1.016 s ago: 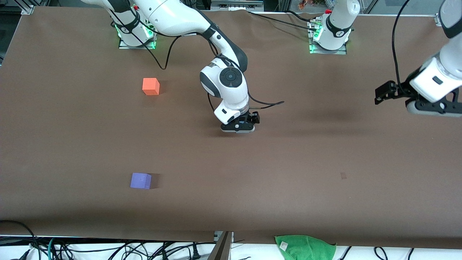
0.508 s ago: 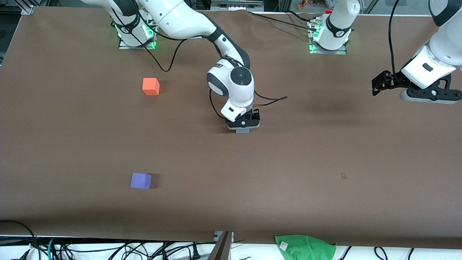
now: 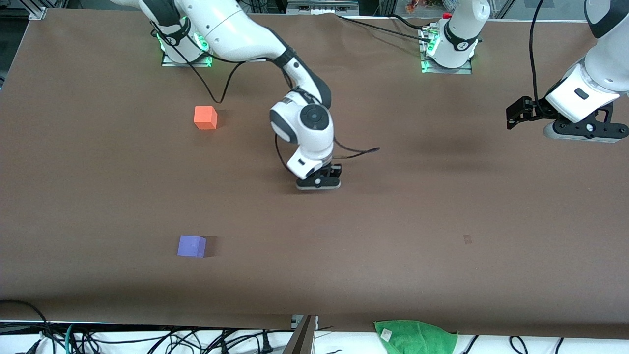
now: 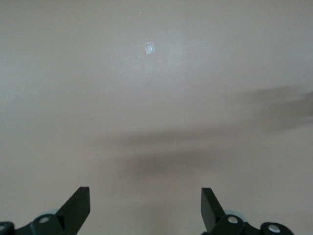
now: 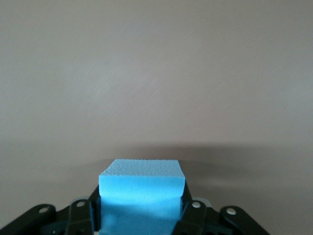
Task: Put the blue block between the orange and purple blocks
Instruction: 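Carry the blue cube with the right gripper toward the orange cube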
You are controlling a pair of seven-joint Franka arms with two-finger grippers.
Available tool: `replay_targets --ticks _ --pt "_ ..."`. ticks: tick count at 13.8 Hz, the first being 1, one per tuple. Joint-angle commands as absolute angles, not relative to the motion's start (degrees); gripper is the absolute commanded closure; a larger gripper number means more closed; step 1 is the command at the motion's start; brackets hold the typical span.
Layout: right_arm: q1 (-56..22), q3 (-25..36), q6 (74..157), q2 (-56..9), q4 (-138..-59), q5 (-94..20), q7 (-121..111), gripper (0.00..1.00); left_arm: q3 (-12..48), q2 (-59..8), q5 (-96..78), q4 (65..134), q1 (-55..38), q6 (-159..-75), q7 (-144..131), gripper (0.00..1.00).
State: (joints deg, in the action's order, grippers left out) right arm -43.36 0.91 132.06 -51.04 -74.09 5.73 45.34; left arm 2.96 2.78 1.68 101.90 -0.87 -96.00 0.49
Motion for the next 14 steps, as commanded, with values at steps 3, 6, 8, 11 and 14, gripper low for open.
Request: replay_targets --ticks 3,6,8,11,14 --pt "-33.2 0.2 119.6 -43.4 -76.0 -0.2 29.5 0.98 3.1 1.8 2.2 99.9 -1.0 -94.6 0.7 0.0" --pt "-24.4 0.4 117.1 -34.5 -88.2 -1.1 15.6 0.98 3.2 1.8 2.2 99.8 -1.2 -94.5 0.5 0.0" --pt "-21.0 0.5 123.2 -26.7 -101.6 -1.7 13.4 0.98 3.2 1.8 2.2 99.8 -1.4 -94.5 -0.3 0.0" --pt "-20.6 4.3 133.1 -20.8 -116.0 -1.7 13.5 0.98 3.2 1.8 2.2 99.9 -1.4 -94.5 -0.3 0.0" --pt "-20.5 6.0 144.2 -21.2 -123.4 -1.7 13.4 0.98 3.2 1.8 2.2 99.9 -1.5 -94.4 -0.4 0.0"
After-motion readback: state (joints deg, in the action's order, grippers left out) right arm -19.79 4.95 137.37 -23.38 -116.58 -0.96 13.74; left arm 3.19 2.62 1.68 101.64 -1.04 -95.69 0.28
